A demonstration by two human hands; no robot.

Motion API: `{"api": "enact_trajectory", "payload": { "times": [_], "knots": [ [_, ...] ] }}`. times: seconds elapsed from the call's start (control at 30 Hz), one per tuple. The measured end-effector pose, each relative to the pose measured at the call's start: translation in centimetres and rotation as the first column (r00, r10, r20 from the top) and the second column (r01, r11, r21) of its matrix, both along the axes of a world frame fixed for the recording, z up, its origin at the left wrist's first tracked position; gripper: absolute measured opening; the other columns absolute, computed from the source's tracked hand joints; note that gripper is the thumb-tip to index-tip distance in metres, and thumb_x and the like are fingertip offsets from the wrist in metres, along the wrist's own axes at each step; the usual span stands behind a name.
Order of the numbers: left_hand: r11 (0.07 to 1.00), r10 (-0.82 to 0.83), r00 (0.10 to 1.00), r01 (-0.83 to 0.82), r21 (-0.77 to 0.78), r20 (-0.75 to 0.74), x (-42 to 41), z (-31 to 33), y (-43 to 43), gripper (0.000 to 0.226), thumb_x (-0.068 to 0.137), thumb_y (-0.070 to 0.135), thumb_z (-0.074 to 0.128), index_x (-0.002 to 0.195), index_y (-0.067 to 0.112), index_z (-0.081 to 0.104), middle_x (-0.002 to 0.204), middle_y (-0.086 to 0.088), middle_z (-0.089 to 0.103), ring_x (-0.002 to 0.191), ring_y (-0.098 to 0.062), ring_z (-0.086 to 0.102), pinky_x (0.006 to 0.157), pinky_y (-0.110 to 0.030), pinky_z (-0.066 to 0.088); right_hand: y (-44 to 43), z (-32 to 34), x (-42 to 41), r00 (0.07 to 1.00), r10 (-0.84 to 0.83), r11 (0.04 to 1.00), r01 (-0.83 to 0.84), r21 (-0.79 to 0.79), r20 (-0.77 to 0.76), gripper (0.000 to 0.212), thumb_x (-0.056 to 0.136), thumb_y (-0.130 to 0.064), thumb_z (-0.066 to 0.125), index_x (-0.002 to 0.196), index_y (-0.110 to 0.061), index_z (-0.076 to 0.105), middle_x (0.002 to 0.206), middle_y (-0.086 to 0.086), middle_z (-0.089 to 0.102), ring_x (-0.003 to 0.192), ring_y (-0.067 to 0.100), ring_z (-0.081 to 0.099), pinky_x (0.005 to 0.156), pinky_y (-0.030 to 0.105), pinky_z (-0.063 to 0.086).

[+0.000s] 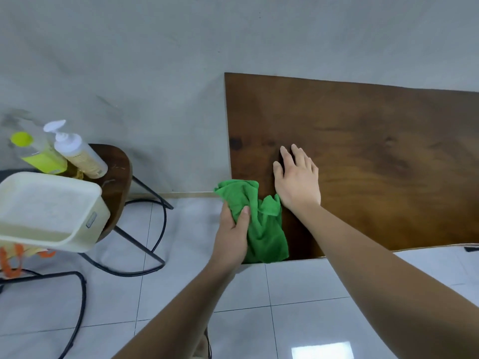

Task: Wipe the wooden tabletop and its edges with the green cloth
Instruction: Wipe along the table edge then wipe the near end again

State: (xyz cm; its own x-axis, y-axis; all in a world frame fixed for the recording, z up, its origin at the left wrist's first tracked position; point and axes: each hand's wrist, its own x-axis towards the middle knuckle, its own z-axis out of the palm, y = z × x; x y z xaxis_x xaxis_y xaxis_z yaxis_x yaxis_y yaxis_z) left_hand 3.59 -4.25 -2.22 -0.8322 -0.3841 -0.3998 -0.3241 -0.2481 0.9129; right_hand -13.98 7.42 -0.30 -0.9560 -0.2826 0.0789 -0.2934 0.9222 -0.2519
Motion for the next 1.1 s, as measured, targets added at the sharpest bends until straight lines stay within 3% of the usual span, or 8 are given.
{"api": "enact_trajectory", "payload": {
  "times": [0.17, 0.27, 0.4, 0.5, 0.6, 0.7, 0.8, 1.1],
  "knots": [
    [0.997, -0.031, 0.999, 0.030, -0.073, -0.010, -7.3, 0.7, -3.4, 0.023, 0.116, 0.045, 0.052, 0.133, 0.059, 0.046, 0.137, 0.014, 0.070, 0.123, -0.009, 0.068, 0.115, -0.041, 0.053, 0.2, -0.1, 0.0, 1.000, -0.007, 0.999, 0.007, -0.038, -0.014, 0.058, 0.120, -0.047, 0.029, 0.172, -0.024, 0.039, 0.182, 0.007, 0.028, 0.170, 0.026, 0.018, 0.136, 0.049, 0.015],
    [0.996, -0.035, 0.999, 0.032, -0.081, -0.040, -11.4, 0.9, -5.2, 0.022, 0.117, 0.040, 0.052, 0.134, 0.053, 0.044, 0.138, 0.006, 0.069, 0.127, -0.017, 0.068, 0.116, -0.045, 0.053, 0.3, 0.2, 0.1, 0.999, -0.045, 0.990, 0.047, -0.131, 0.020, 0.059, 0.119, -0.051, 0.026, 0.169, -0.025, 0.047, 0.181, 0.003, 0.033, 0.169, 0.021, 0.019, 0.137, 0.046, 0.013],
    [0.989, -0.020, 0.999, 0.014, -0.148, -0.042, -15.2, 0.8, -6.7, 0.030, 0.118, 0.040, 0.050, 0.147, 0.043, 0.045, 0.125, 0.016, 0.066, 0.112, -0.009, 0.067, 0.104, -0.035, 0.050, 0.5, 0.9, 0.8, 0.999, -0.023, 0.967, 0.034, -0.251, 0.046, 0.069, 0.111, -0.077, 0.029, 0.167, -0.039, 0.045, 0.176, -0.009, 0.036, 0.160, 0.018, 0.025, 0.131, 0.044, 0.024],
    [0.973, -0.021, 0.999, 0.013, -0.228, -0.033, -16.0, 0.2, -7.0, 0.043, 0.117, 0.040, 0.050, 0.159, 0.029, 0.048, 0.135, 0.010, 0.064, 0.126, -0.019, 0.064, 0.107, -0.034, 0.047, 0.6, 0.8, 1.3, 0.996, 0.082, 0.978, -0.087, -0.189, -0.037, 0.077, 0.107, -0.082, 0.041, 0.169, -0.037, 0.041, 0.175, -0.006, 0.037, 0.162, 0.019, 0.028, 0.131, 0.044, 0.024],
    [0.941, -0.023, 1.000, 0.016, -0.338, -0.015, -16.1, -0.2, -6.9, 0.052, 0.117, 0.040, 0.049, 0.165, 0.020, 0.044, 0.158, -0.006, 0.056, 0.146, -0.028, 0.056, 0.123, -0.050, 0.045, 0.4, 0.7, 1.5, 0.983, 0.158, 0.985, -0.164, -0.054, -0.095, 0.082, 0.106, -0.073, 0.052, 0.172, -0.027, 0.038, 0.175, 0.006, 0.038, 0.163, 0.027, 0.033, 0.133, 0.050, 0.025],
    [0.827, 0.012, 0.998, 0.025, -0.562, 0.062, -15.6, 0.3, -6.5, 0.075, 0.117, 0.044, 0.047, 0.178, 0.015, 0.014, 0.183, -0.011, 0.022, 0.165, -0.033, 0.033, 0.131, -0.055, 0.034, -0.3, 0.8, 2.2, 0.987, 0.141, 0.987, -0.146, -0.061, -0.071, 0.082, 0.108, -0.064, 0.055, 0.175, -0.024, 0.029, 0.177, 0.011, 0.034, 0.164, 0.032, 0.030, 0.133, 0.052, 0.025],
    [0.674, 0.021, 0.999, 0.009, -0.738, 0.032, -15.1, 0.5, -6.1, 0.071, 0.118, 0.039, 0.045, 0.177, 0.012, 0.015, 0.183, -0.013, 0.019, 0.168, -0.033, 0.027, 0.133, -0.053, 0.031, -0.7, 0.6, 3.7, 0.997, 0.074, 0.988, -0.076, -0.133, -0.025, 0.079, 0.111, -0.055, 0.056, 0.176, -0.022, 0.026, 0.178, 0.011, 0.033, 0.166, 0.031, 0.027, 0.134, 0.052, 0.021],
    [0.388, 0.009, 0.954, 0.274, -0.880, 0.301, -11.8, 0.8, -2.6, 0.071, 0.118, 0.050, 0.026, 0.179, 0.020, 0.007, 0.187, -0.004, 0.009, 0.173, -0.028, 0.001, 0.139, -0.049, 0.010, 5.0, 0.9, 4.4, 0.981, 0.180, 0.962, -0.191, -0.194, -0.071, 0.025, 0.110, -0.017, 0.061, 0.130, -0.019, 0.076, 0.168, 0.014, 0.049, 0.163, 0.038, 0.035, 0.136, 0.057, 0.015]
  ]
}}
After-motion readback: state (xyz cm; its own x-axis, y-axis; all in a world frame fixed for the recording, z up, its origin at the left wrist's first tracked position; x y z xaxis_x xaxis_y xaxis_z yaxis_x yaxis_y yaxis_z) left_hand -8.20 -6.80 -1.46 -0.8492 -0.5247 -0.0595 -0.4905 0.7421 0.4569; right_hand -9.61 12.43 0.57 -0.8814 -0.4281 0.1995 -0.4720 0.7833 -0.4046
